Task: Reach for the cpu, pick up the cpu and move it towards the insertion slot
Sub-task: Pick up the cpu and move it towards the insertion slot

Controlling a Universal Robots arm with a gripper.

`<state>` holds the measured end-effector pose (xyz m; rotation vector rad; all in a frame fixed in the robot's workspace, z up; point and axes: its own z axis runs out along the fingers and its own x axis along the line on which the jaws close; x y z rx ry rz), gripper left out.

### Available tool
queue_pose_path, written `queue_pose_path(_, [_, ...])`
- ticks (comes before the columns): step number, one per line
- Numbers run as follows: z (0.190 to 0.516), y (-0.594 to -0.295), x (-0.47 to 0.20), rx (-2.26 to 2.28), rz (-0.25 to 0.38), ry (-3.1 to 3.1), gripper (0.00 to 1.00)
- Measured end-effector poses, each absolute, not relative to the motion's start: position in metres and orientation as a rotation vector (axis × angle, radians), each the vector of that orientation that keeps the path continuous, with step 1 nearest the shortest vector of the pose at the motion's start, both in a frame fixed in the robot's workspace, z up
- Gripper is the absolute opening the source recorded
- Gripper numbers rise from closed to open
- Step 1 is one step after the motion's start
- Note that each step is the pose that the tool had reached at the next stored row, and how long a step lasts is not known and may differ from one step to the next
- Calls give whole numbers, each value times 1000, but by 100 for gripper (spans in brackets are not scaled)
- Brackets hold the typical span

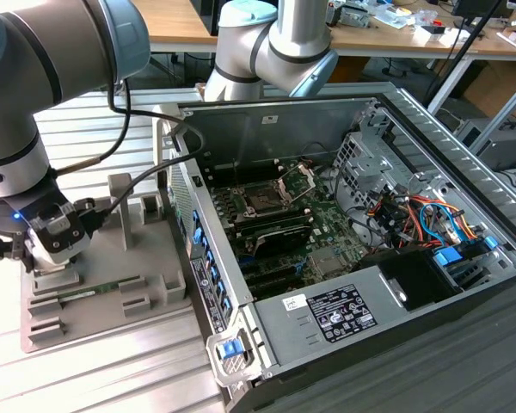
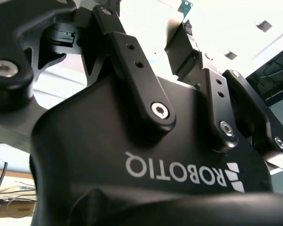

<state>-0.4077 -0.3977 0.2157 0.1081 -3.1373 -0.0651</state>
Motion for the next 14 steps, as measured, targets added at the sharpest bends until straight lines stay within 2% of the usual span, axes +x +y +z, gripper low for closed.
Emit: queue_pose_path(14, [220,-398,-408,108,-65,-3137,55])
